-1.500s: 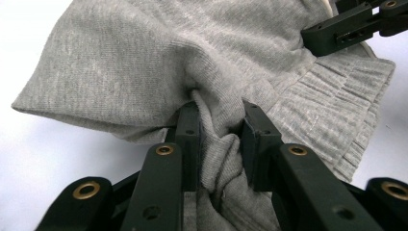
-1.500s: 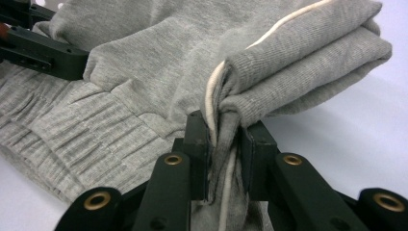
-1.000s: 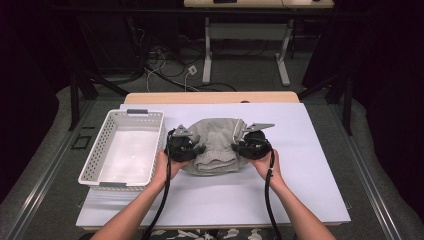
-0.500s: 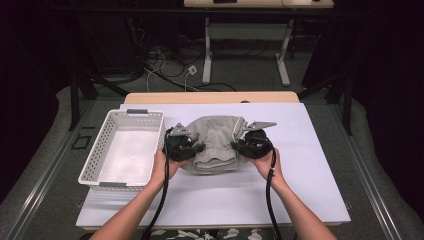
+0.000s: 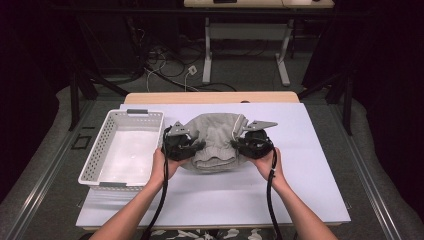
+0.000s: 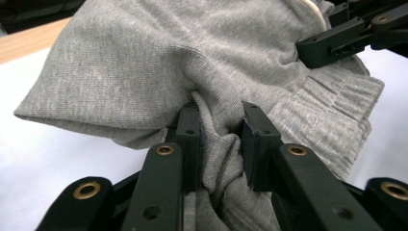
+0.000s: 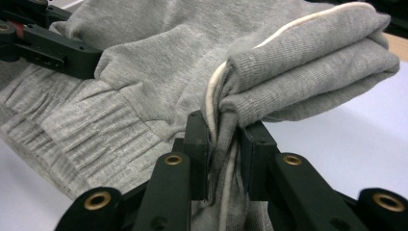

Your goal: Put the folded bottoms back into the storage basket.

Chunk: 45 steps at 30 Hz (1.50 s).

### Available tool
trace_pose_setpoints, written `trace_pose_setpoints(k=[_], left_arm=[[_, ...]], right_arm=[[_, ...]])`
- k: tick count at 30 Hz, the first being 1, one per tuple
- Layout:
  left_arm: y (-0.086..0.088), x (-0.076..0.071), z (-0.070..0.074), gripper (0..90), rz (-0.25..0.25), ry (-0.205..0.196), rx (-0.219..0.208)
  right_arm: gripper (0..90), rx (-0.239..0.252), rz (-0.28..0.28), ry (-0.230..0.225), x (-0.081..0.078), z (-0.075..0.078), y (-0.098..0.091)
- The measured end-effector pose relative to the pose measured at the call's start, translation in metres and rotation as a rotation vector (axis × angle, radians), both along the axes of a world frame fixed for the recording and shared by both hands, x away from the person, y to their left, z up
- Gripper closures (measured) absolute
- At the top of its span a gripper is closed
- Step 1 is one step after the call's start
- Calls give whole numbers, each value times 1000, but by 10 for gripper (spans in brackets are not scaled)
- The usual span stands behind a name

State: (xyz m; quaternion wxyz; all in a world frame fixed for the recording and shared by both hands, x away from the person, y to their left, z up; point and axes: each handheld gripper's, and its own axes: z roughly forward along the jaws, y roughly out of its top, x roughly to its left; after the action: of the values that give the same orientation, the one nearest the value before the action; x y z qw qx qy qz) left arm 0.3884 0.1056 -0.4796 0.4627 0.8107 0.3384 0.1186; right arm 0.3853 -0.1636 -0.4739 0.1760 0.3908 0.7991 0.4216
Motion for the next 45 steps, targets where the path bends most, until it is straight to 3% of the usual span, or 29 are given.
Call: trace_pose_setpoints(k=[27, 45], left_arm=[[5, -9, 18, 730, -10, -56, -24], [8, -11, 22, 733, -16, -61, -22]], right_arm=[[756, 6, 18, -76, -11, 19, 4], [758, 8, 30, -84, -13, 21, 8]])
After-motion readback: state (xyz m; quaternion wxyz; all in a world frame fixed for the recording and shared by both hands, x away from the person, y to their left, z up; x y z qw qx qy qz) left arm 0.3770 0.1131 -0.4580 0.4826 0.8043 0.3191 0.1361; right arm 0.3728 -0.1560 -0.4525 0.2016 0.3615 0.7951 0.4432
